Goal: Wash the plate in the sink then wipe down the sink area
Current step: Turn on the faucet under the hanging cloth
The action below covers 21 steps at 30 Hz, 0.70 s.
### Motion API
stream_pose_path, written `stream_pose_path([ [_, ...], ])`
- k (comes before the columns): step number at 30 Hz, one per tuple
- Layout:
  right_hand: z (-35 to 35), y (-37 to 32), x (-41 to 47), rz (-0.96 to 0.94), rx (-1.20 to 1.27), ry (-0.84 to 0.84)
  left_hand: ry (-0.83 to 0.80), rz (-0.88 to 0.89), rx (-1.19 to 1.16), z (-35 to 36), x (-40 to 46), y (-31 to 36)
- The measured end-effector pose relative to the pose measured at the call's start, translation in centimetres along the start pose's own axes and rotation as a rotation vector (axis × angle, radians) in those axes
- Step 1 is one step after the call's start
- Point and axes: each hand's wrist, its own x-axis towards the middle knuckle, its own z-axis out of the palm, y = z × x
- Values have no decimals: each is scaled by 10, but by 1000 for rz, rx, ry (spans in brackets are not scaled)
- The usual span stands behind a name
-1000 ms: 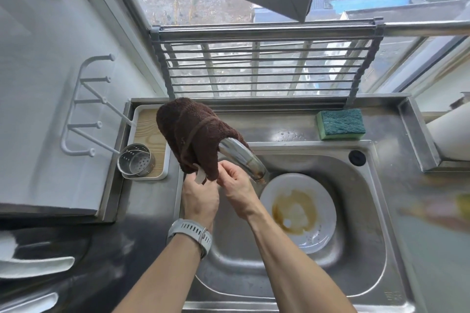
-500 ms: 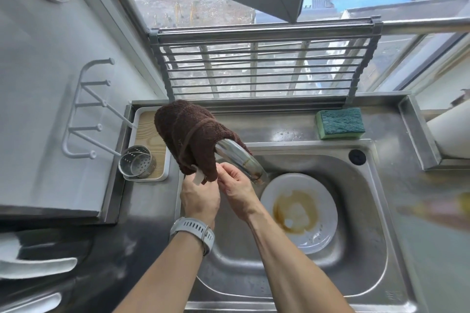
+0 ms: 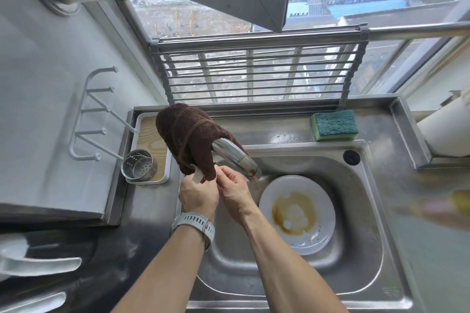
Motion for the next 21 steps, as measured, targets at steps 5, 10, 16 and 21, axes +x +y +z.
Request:
stream_pose_path([
  [5, -1, 4, 3, 4, 37, 3, 28, -5, 43, 3, 4, -3],
  [10, 1, 8, 5, -10, -33, 93, 30, -25, 52, 4, 10, -9],
  [16, 6, 3, 0, 78, -52, 108, 33, -58, 109, 6, 19, -13],
  [21, 4, -1, -3, 83, 109, 59, 65, -50, 145, 7, 21, -12],
])
